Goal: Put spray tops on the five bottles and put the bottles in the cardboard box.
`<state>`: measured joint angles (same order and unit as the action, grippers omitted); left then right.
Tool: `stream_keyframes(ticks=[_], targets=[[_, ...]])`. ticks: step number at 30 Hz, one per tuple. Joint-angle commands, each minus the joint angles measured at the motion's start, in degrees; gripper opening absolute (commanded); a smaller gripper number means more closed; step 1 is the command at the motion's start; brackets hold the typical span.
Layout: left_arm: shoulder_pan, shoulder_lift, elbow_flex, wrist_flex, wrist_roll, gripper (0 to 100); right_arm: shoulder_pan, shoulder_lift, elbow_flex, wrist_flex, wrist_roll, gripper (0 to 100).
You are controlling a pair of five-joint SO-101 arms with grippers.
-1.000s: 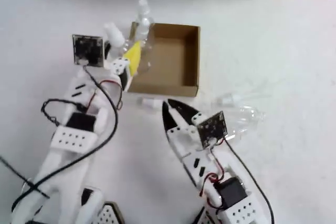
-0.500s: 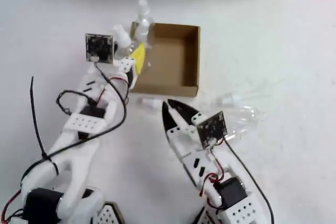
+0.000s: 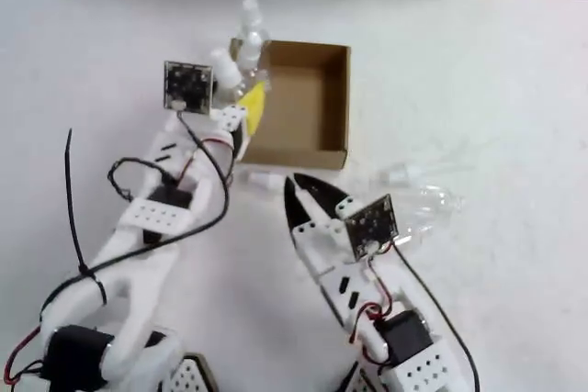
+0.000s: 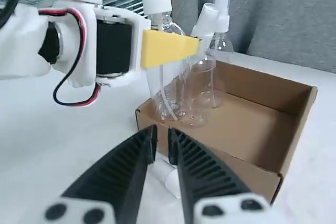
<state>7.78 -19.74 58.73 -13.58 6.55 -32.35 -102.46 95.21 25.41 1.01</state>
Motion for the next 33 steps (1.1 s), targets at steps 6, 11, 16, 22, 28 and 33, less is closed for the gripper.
stream_keyframes(ticks=[6,11,16,22,28,33], targets=[[0.9,-0.1,0.5,-1.4,-0.6,7,0.7,-0.5,-0.2,0.2,0.4,1.5],[0.9,1.9,-0.4,-1.5,-0.6,7,0.7,-0.5,-0.2,0.2,0.4,1.5],[0.9,8.8,-4.5,-1.4,-0.6,7,0.7,-0.5,0.4,-0.1,0.4,1.5],[0.9,9.7,-4.5,-1.7,-0.6,7,0.7,-0.5,0.4,-0.2,0.4,1.5],[1.0,9.8,-3.4,-1.7,-0.6,7,0.7,-0.5,0.4,-0.2,0.4,1.5],[1.1,9.8,-2.9,-1.7,-0.6,7,0.7,-0.5,0.4,-0.2,0.4,1.5]])
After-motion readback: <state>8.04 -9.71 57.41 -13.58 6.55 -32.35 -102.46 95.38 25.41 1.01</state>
